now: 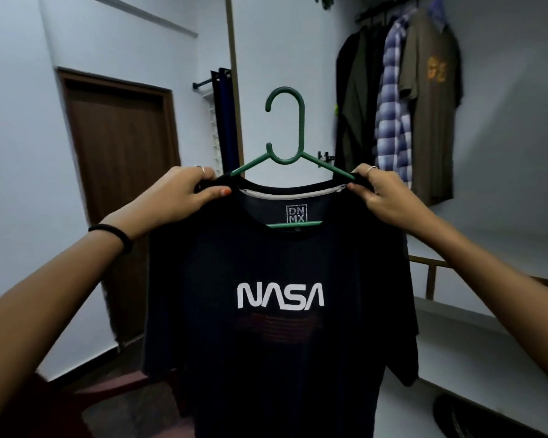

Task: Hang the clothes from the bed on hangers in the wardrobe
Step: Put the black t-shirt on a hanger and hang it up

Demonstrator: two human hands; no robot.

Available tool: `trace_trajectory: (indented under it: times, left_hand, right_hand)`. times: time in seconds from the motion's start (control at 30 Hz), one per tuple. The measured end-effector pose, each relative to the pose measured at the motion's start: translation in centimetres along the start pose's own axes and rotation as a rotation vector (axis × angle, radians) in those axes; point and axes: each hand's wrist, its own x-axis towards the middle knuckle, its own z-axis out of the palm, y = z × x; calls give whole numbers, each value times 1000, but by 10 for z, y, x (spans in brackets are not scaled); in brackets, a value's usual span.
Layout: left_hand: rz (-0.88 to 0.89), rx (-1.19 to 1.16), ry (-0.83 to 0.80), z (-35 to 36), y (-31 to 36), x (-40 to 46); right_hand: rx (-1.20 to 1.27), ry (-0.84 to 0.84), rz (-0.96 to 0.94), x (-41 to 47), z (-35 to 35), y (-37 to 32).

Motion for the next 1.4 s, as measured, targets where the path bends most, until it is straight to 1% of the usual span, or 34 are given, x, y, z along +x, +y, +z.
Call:
trace_trajectory:
  times: [0.07, 0.13, 0.27, 0.43, 0.57, 0.77, 0.8, 0.9, 0.93, 1.03, 1.13, 1.23, 1.33, 1.4]
  left_hand:
    - [27, -28, -104, 16, -14, 3]
    - [36, -91, -146, 34, -19, 3]
    - [50, -134, -167, 67, -21, 12]
    - [73, -231, -198, 100, -21, 54]
    - [139, -309, -157, 127, 2, 95]
    - [150, -384, -183, 165, 40, 164]
    - [141, -428, -190, 171, 48, 178]
    - [82, -706, -295, 182, 73, 217]
    - [78, -782, -305, 185, 80, 229]
    - [142, -881, -228, 204, 106, 276]
    - [197, -864, -104, 226, 123, 319]
    - [209, -828, 83, 245, 139, 367]
    - [217, -705, 280, 259, 155, 417]
    - [213, -670, 365, 263, 164, 452]
  right_hand:
    - [-44, 7, 36, -3, -4, 11]
    - [-79, 3, 63, -7, -11, 18]
    - [-104, -3, 71, -9, -25, 27]
    - [-144, 32, 150, -6, -53, 56]
    - [-214, 93, 208, -4, -81, 88]
    - [-284, 233, 214, 5, -109, 152]
    - [-296, 268, 206, 8, -114, 166]
    - [-288, 371, 190, 18, -130, 205]
    - [-294, 389, 186, 21, -134, 216]
    - [-349, 399, 187, 31, -152, 260]
    - [-452, 405, 199, 44, -167, 299]
    - [-532, 447, 209, 66, -180, 337]
    - [-573, 519, 233, 93, -193, 376]
    - [-592, 570, 238, 114, -203, 399]
